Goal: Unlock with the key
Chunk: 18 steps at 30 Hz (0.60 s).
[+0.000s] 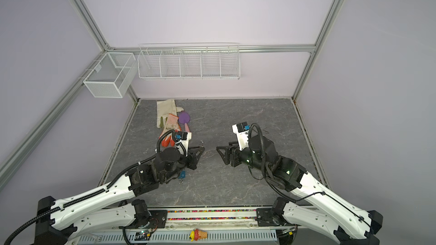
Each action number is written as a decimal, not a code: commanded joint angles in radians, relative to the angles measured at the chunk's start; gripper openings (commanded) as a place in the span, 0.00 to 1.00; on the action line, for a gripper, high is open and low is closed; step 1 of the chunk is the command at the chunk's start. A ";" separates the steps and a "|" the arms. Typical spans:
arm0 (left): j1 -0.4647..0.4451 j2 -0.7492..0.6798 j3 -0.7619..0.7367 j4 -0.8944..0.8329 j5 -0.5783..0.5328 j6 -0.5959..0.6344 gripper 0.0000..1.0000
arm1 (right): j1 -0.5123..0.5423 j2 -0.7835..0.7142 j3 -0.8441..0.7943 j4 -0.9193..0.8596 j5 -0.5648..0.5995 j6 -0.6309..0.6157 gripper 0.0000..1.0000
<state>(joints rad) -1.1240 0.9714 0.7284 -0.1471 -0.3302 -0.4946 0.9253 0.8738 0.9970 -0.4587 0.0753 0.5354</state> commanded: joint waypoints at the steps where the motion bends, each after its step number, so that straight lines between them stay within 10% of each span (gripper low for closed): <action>1: -0.049 0.015 -0.031 0.178 -0.053 0.108 0.00 | -0.006 0.046 0.070 -0.149 0.034 -0.071 0.77; 18: -0.125 0.145 -0.200 0.576 -0.118 0.268 0.00 | -0.018 0.393 0.372 -0.372 0.038 -0.193 0.86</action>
<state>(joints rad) -1.2449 1.1187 0.5472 0.3256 -0.4225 -0.2707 0.9165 1.2579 1.3506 -0.7963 0.0929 0.3733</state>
